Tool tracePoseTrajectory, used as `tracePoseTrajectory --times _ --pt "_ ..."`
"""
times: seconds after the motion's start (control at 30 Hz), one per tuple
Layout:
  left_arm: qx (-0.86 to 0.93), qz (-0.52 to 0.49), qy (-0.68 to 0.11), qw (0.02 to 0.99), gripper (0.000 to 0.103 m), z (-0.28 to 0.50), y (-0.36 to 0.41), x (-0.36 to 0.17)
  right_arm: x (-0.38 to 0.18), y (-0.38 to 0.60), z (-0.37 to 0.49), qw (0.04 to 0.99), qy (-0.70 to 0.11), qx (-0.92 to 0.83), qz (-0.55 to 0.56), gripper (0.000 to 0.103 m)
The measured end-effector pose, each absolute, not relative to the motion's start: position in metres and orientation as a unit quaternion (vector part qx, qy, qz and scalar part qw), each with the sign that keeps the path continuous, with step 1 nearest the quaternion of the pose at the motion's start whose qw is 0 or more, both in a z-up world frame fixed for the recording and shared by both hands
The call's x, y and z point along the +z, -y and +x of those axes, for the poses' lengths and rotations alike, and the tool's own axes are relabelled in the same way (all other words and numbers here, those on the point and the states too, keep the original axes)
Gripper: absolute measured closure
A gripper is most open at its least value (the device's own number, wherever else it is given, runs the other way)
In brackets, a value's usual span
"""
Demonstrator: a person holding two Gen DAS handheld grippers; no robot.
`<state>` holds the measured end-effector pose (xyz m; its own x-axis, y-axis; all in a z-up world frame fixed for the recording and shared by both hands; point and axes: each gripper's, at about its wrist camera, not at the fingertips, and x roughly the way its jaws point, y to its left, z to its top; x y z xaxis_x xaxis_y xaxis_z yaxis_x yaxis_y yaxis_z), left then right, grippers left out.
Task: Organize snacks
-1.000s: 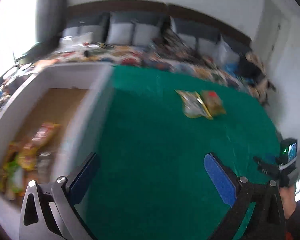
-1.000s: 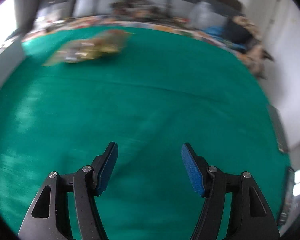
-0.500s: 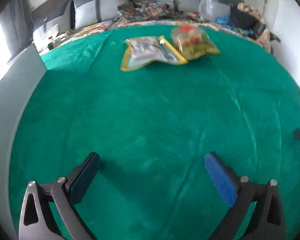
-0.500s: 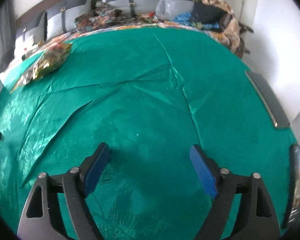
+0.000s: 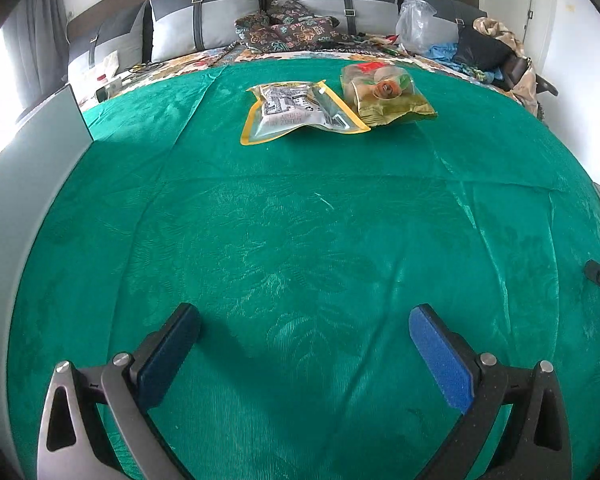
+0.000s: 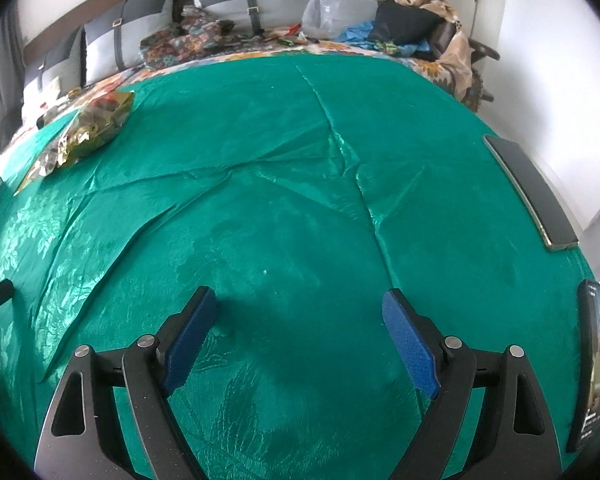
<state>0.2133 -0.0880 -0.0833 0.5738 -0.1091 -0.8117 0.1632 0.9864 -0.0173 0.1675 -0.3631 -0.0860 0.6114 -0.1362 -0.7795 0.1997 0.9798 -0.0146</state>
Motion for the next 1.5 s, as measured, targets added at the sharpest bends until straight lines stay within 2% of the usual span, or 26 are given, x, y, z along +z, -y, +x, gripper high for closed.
tracePoseTrajectory --times 0.9,0.97,1.13,1.23,1.37,1.5 --pt "-0.096 0.041 -0.471 0.876 0.0 0.219 0.089 -0.079 -0.085 0.364 0.167 0.897 -0.431 -0.093 0.037 0.016" --pt "-0.12 0.041 -0.495 0.859 0.0 0.237 0.09 -0.072 -0.085 0.364 0.167 0.897 -0.431 -0.093 0.036 0.016" --pt "-0.109 -0.05 -0.475 0.872 0.0 0.318 0.072 -0.021 -0.085 0.364 0.167 0.897 -0.431 -0.093 0.037 0.016" --pt "-0.09 -0.084 -0.489 0.864 0.0 0.375 0.073 -0.009 -0.085 0.364 0.167 0.897 -0.431 -0.094 0.037 0.016" --pt "-0.045 -0.072 -0.531 0.843 0.0 0.435 0.084 -0.032 -0.085 0.364 0.167 0.897 -0.431 -0.094 0.037 0.016" --pt "-0.036 -0.037 -0.553 0.832 0.0 0.456 0.102 -0.064 -0.085 0.364 0.167 0.897 -0.431 -0.093 0.037 0.016"
